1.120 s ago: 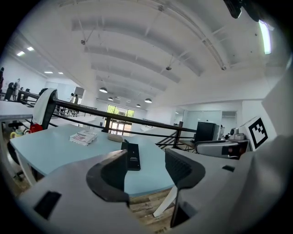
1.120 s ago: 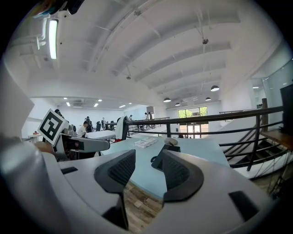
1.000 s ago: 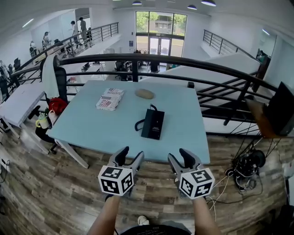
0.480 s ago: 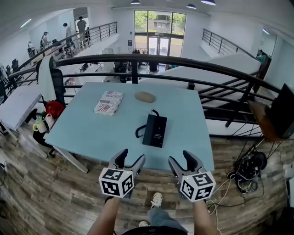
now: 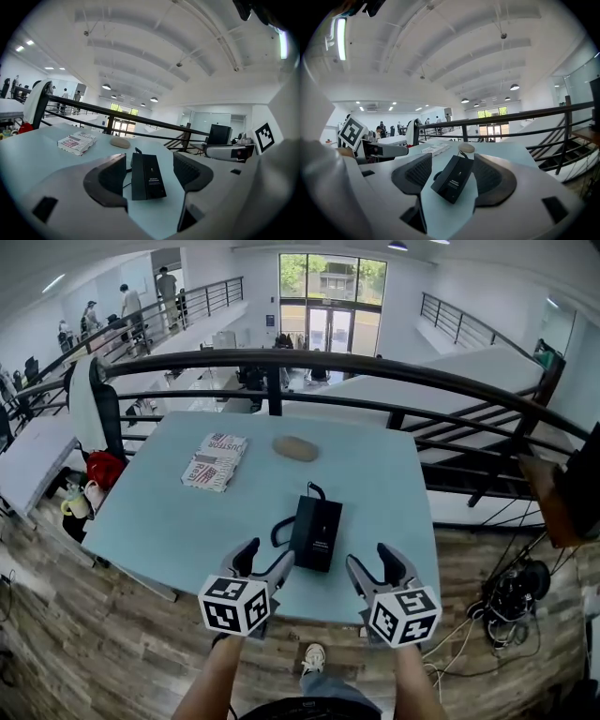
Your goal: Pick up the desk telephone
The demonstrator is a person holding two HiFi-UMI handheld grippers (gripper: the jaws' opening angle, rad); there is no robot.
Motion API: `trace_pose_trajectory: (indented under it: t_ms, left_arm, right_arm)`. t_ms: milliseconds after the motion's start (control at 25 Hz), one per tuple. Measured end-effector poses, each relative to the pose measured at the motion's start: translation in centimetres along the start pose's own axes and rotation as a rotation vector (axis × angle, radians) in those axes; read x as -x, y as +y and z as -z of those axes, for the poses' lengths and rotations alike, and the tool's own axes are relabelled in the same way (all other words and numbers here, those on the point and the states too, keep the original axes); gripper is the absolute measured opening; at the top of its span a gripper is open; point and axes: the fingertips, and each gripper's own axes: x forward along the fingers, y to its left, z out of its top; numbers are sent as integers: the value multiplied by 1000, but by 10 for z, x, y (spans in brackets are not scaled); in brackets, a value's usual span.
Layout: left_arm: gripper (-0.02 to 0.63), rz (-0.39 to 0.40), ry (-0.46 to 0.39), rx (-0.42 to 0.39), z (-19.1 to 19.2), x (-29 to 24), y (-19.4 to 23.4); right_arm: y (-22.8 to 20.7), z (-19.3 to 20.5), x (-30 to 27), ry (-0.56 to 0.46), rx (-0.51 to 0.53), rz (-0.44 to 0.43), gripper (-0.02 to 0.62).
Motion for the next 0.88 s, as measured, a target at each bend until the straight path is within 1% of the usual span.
trace_pose_trajectory:
  t_ms: [280,560,760,880]
  left_arm:
    - [296,-20,28,1,-19,-65,19]
    - [296,-28,76,15,-19,-111,37]
    - [296,-19,126,39,-7,-134,47]
    - [296,8,176,64,8,-144,51]
  right_arm:
    - [-49,-12,-55,25,-29,-19,259]
    - [-79,-9,-97,64,-49,-52,262]
    - [-88,1,-120,98,-83,-83,265]
    - [-90,11,-130,124,-116,-104,267]
